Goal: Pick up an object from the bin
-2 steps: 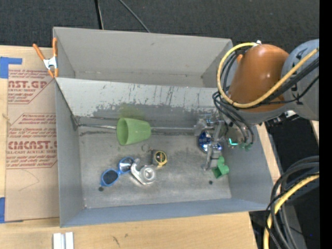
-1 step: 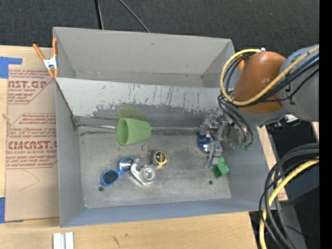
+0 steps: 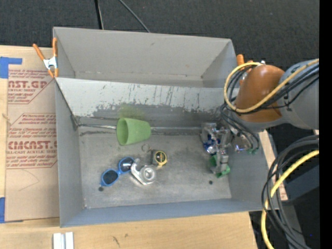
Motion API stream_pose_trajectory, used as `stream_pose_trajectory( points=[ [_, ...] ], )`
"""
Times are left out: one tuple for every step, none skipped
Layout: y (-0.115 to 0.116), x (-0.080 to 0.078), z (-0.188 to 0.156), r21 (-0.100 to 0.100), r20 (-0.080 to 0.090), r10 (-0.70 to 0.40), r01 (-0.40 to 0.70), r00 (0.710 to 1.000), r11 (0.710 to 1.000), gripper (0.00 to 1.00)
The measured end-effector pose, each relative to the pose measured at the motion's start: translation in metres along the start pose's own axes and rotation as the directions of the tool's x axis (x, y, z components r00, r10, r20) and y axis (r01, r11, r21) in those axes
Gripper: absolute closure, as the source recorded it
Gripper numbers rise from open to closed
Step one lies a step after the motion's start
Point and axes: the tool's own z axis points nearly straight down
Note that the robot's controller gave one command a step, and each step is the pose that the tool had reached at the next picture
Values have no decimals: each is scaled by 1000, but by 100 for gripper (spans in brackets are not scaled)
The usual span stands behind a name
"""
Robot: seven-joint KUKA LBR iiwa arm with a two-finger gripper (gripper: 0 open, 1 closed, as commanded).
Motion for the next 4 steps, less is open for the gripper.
stream_pose_trajectory(
  points=[
    [-21, -8, -1, -15, -8, 120, -120, 993, 993, 0],
    [-17, -9, -1, -20, -7, 116, -116, 993, 993, 100],
    [-21, -10, -2, -12, 5, 117, -117, 993, 993, 0],
    [-13, 53, -18, -8, 8, -152, 152, 988, 988, 0]
  ],
)
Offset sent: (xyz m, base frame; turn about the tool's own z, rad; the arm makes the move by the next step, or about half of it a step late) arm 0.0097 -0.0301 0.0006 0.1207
